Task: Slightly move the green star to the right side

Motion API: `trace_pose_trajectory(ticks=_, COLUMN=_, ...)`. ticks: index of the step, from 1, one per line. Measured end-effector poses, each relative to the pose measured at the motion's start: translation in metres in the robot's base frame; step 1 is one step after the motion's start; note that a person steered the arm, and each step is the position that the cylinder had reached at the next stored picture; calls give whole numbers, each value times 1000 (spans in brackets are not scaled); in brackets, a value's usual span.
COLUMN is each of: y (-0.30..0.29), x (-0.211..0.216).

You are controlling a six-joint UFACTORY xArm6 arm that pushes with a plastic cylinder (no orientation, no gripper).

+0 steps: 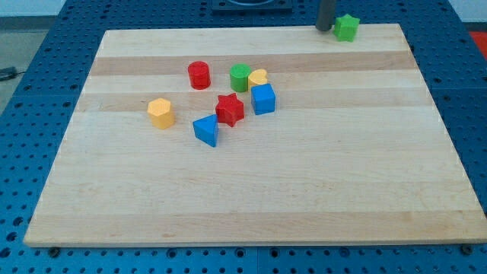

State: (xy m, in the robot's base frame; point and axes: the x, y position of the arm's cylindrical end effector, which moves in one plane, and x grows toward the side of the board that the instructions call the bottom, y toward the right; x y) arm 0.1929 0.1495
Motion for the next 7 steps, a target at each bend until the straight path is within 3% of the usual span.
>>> trace_pose_trajectory(ticks=1, y=1, x=6)
trace_pose_trajectory(ticks=4, y=-4, x=84)
trace_pose_trajectory(ticks=7, y=-78, x=79)
